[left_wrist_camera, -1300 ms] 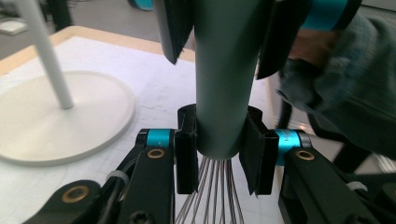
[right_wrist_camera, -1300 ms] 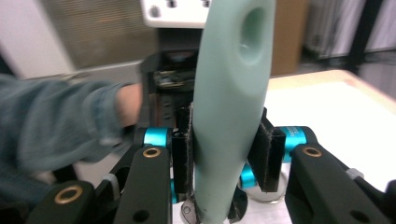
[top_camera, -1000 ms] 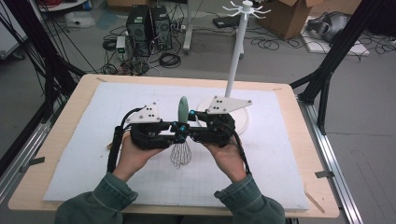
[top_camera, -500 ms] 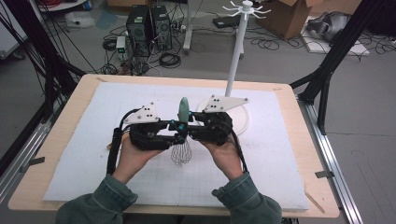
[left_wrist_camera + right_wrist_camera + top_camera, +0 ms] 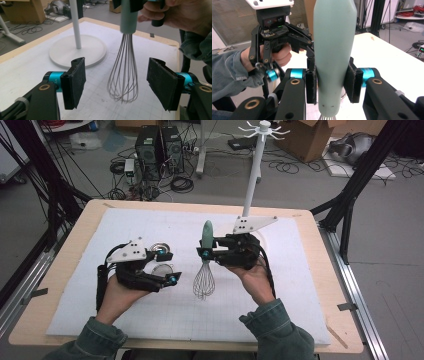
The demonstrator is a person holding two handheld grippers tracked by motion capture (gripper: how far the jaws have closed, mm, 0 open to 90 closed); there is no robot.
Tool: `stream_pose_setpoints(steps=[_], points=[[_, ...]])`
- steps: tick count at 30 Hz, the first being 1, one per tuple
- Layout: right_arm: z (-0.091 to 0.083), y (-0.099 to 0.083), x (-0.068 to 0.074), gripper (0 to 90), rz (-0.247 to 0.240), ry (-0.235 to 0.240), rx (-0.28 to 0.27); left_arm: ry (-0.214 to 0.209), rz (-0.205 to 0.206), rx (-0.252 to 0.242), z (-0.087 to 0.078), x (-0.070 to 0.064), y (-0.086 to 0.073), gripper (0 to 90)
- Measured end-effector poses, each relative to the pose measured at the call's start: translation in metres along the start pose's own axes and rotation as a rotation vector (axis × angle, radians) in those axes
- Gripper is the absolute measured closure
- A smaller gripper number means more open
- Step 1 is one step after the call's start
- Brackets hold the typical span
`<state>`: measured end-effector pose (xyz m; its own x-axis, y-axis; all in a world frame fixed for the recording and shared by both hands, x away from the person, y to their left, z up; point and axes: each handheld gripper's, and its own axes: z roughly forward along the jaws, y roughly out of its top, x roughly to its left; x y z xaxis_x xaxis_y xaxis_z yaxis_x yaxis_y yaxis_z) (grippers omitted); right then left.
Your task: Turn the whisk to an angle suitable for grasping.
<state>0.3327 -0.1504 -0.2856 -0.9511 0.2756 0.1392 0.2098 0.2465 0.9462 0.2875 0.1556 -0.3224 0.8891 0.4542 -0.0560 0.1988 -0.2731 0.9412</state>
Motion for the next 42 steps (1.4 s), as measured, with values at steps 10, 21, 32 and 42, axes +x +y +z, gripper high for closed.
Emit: stream_pose_setpoints(steps=[10,21,32,42], points=[[-0.013,-0.005,-0.008,67.5,0.008,-0.004,0.022,0.083,-0.011,0.007,-0.023,0.009,-0.013,26.6],[-0.021,-0.007,-0.012,67.6,0.004,-0.021,0.032,0.131,-0.024,0.009,-0.036,0.017,-0.023,24.2],[-0.025,-0.007,-0.014,67.5,0.006,-0.034,0.034,0.166,-0.037,0.007,-0.047,0.024,-0.028,23.1],[-0.026,-0.007,-0.013,67.5,0.001,-0.035,0.032,0.179,-0.041,-0.008,-0.056,0.026,-0.027,23.0]])
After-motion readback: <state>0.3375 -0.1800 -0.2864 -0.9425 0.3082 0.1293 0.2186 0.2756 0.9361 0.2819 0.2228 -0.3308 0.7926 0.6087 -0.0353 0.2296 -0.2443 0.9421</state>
